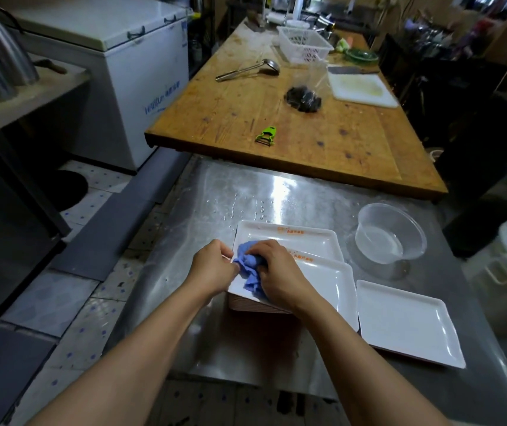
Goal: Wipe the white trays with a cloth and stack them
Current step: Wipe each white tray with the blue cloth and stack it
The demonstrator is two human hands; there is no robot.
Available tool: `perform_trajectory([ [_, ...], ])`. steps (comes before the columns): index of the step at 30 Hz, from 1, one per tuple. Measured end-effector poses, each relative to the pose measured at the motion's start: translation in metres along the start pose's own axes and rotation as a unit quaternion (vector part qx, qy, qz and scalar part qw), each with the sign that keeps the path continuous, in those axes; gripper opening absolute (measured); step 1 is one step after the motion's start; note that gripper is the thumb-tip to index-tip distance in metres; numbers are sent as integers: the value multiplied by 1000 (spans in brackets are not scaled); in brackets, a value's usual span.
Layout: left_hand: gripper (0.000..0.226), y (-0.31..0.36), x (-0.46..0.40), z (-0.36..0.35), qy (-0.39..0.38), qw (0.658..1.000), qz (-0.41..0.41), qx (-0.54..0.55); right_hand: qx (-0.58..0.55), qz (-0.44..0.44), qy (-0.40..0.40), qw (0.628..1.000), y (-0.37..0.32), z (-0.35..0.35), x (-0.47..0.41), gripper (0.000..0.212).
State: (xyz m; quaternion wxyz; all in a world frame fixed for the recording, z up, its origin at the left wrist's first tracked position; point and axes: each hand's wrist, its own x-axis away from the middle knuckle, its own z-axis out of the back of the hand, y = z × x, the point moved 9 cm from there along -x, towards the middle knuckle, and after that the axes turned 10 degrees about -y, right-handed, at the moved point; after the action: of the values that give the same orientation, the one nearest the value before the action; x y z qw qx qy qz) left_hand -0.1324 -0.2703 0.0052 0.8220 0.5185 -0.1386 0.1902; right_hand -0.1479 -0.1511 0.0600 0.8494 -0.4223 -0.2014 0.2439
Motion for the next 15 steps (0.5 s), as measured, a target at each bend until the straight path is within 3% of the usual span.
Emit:
perform_trajectory([
  [2, 6, 3, 2, 2, -3, 999, 6, -34, 8, 3, 5, 1000, -3, 0, 1, 16],
  [8, 12, -2, 8, -2, -25, 999, 22, -32, -9, 27, 46, 999, -11, 6, 8, 10],
  [11, 12, 2, 9, 3, -5, 1000, 11, -1, 70, 50, 74, 994, -15, 11, 8, 16],
  [15, 15, 11, 11, 9, 8, 996, -12, 88, 92, 54, 113, 988, -20, 23, 7, 27],
])
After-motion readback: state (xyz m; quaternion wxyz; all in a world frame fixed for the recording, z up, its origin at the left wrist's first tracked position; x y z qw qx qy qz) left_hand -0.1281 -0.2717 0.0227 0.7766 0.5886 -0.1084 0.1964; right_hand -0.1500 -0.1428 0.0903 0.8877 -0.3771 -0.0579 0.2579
